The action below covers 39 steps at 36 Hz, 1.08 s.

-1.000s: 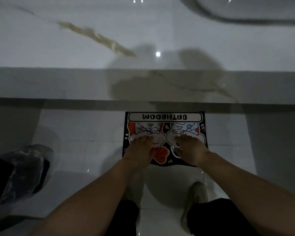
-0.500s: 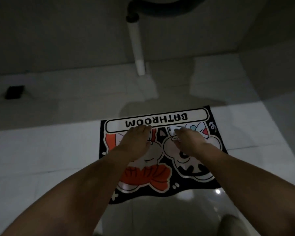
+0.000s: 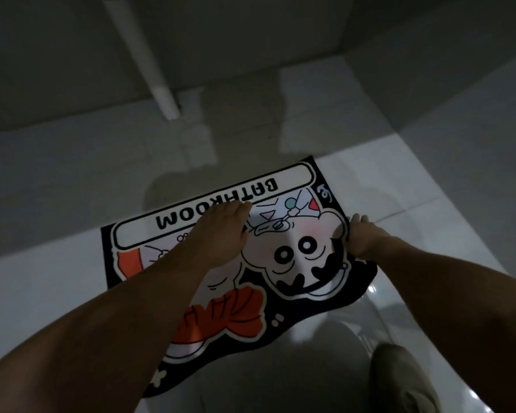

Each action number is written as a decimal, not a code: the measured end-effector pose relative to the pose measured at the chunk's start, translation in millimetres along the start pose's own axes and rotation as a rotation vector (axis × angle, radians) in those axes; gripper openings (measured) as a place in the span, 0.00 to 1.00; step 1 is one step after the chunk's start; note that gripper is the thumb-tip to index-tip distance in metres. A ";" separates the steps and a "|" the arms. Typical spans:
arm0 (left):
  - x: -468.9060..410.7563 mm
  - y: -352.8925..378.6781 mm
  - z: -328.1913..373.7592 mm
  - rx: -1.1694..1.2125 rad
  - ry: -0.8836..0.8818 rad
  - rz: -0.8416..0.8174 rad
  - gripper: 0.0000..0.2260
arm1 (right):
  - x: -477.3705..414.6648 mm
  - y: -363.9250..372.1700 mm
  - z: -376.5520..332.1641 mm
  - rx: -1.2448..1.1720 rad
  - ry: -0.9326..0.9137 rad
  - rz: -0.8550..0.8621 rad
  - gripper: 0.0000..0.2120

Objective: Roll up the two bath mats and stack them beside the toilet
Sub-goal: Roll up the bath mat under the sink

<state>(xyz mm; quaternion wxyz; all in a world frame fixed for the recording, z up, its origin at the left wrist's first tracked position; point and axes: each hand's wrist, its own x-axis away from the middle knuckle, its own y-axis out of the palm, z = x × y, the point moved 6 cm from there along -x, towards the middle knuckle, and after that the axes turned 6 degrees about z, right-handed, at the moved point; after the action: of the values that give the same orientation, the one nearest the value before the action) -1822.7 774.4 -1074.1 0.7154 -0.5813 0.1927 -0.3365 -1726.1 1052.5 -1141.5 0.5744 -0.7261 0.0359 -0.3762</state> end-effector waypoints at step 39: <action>18.5 -122.4 2.0 0.079 -0.078 0.123 0.51 | 148.9 -198.5 -214.0 0.360 -0.960 0.182 0.25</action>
<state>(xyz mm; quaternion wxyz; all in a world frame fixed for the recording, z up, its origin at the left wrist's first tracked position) -1839.9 750.8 -953.7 0.7642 -0.5521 0.1867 -0.2763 -1820.9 874.6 -883.2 0.6723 -0.7006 -0.2339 0.0501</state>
